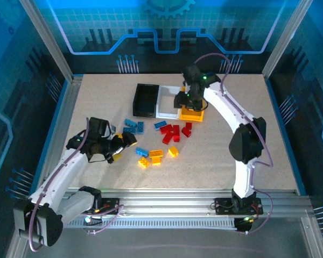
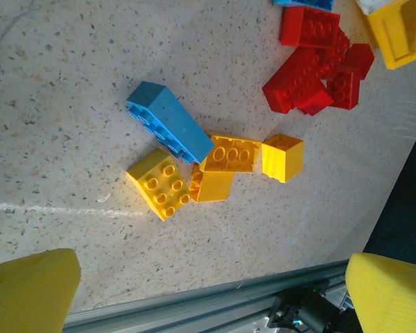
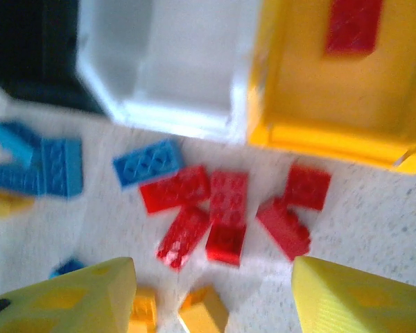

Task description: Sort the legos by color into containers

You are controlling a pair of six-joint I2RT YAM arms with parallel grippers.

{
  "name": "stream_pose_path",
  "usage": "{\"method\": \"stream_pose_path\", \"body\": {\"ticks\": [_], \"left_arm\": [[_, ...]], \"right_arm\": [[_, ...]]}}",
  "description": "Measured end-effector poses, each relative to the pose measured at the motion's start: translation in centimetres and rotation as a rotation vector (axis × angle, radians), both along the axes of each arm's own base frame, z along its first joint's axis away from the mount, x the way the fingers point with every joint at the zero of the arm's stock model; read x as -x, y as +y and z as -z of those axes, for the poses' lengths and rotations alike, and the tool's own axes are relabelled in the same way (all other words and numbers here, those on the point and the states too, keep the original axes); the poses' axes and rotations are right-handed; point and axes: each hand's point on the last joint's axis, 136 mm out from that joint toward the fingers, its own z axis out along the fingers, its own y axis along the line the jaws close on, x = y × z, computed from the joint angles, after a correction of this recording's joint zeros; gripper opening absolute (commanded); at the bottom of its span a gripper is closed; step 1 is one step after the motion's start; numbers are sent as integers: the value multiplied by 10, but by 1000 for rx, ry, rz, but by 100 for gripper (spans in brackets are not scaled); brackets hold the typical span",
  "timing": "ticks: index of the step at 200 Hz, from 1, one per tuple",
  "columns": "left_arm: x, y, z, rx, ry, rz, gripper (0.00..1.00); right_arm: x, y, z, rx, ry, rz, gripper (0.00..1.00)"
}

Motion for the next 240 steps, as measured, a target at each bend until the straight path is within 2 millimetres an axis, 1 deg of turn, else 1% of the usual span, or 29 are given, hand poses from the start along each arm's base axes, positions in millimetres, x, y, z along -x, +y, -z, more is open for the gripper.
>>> {"method": "stream_pose_path", "body": {"ticks": [16,50,66,80,93,104,118,133,159,182,200,215,240], "left_arm": [[0,-2,0,7,4,6,99],[-1,-6,-3,33,-18,-13,99],[6,-9,1,50,-23,-31,99],[17,-10,7,60,-17,-45,99],[26,-10,13,72,-4,-63,99],[30,-8,19,72,5,-77,99],[32,-7,25,72,25,-89,99],[31,-8,28,69,37,-91,99],[29,-7,32,58,47,-97,99],[29,-6,28,61,29,-111,99],[31,-6,21,71,-8,-114,99],[33,-5,19,74,-19,-114,99],[33,-4,21,67,-12,-119,99]], "right_arm": [[25,5,10,2,25,-82,62],[81,3,57,47,134,-244,62],[106,11,77,83,177,-335,62],[124,21,83,113,187,-408,63],[134,32,85,124,178,-462,63],[138,38,85,129,169,-489,62],[138,40,89,134,169,-495,62],[137,41,99,152,179,-496,62],[140,44,116,180,211,-511,62],[142,43,133,222,245,-519,61],[139,41,140,251,252,-516,60],[138,40,142,259,252,-514,59],[137,41,142,257,250,-510,54]]}}
